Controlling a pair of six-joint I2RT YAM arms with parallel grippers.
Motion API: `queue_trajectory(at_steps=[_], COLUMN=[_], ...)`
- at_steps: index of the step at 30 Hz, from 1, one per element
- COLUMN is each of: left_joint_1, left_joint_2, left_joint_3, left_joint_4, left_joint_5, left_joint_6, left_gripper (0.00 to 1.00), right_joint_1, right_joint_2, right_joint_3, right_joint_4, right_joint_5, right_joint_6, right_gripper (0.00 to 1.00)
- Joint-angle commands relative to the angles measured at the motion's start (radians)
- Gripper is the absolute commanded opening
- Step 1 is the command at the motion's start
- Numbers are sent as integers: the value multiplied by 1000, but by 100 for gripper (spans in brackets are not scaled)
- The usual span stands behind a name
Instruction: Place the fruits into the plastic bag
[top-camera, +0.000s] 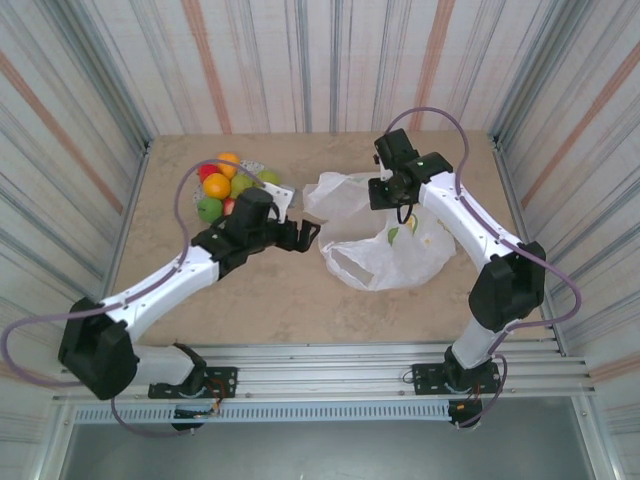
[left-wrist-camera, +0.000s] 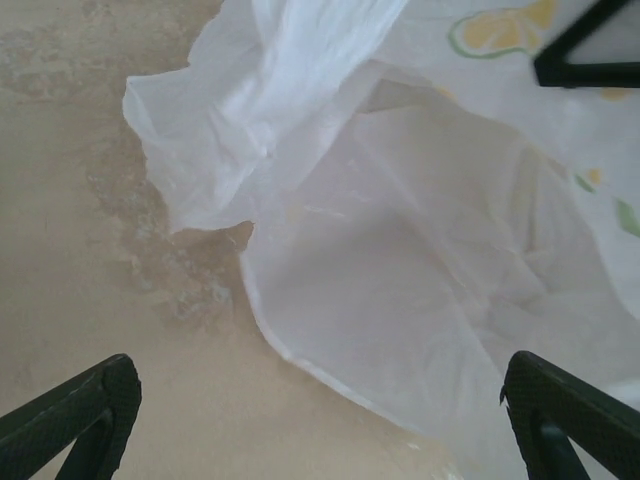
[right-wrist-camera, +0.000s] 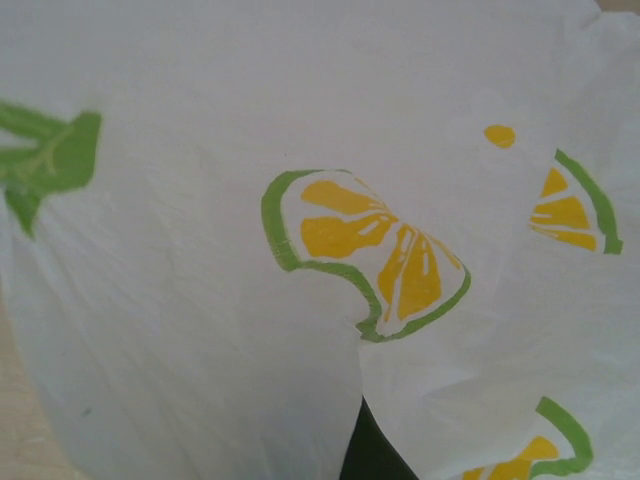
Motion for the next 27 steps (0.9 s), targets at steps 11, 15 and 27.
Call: queue_trajectory(at_steps=[11,15,27], left_joint_1=[496,644,739], left_joint_2=[-15,110,463], left_joint_3=[101,152,342], left_joint_4=[-350,-345,-317], left_joint_5=[60,87,70], left_joint_6=[-144,-175,-182], left_gripper=[96,96,96], right_joint_1=[-42,-50,-79], right_joint_2=[-9,-16,-16], right_joint_3=[-50,-67,-78], right_joint_4=[119,128,146], right_joint_5=[-165,-183,-287], right_joint_6=[36,13,-26], right_gripper=[0,0,0])
